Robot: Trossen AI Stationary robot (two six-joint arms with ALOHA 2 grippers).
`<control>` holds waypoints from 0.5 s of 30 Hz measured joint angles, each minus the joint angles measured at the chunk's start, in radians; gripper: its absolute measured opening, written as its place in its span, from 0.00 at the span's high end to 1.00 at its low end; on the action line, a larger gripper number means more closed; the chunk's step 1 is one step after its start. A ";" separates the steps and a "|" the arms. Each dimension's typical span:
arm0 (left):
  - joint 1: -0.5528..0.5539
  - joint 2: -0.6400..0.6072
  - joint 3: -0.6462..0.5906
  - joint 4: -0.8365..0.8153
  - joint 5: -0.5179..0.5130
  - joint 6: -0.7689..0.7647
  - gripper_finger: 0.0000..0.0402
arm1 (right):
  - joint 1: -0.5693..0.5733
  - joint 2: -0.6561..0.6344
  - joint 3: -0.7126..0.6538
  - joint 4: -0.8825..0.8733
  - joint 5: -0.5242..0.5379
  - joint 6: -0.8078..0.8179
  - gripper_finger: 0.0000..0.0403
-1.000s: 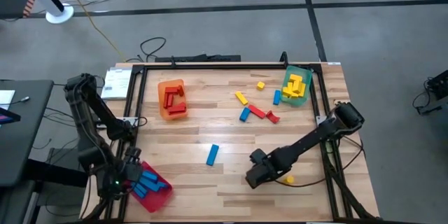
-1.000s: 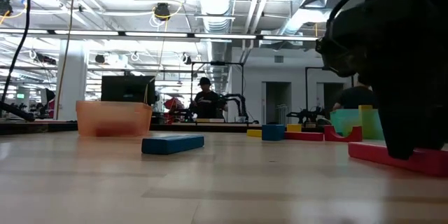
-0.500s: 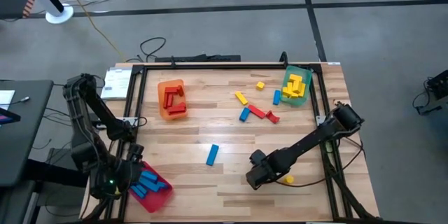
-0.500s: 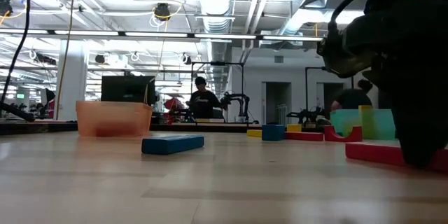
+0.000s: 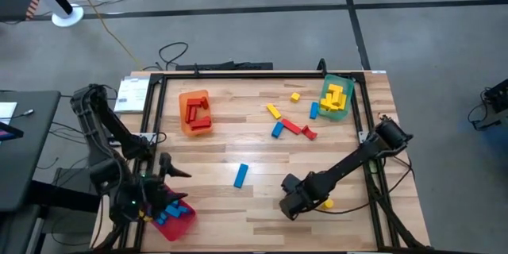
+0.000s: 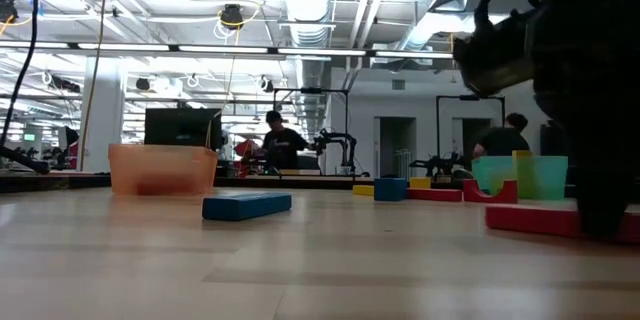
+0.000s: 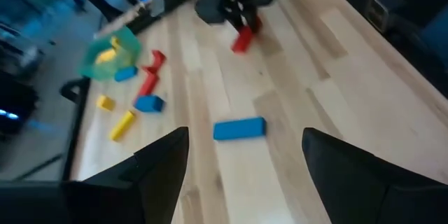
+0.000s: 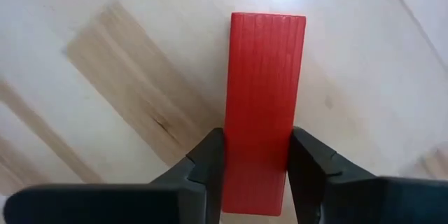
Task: Sort blocks
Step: Put the red wooden block into the orange bin
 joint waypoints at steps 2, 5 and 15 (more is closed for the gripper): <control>0.028 0.000 -0.023 0.065 -0.005 0.068 0.31 | 0.000 0.005 0.029 0.007 0.046 -0.051 0.68; 0.070 0.000 -0.074 0.201 -0.005 0.192 0.31 | -0.010 0.009 0.083 0.063 0.125 -0.132 0.68; 0.170 0.000 -0.203 0.644 0.108 0.633 0.31 | -0.055 0.003 0.214 0.331 0.124 -0.473 0.68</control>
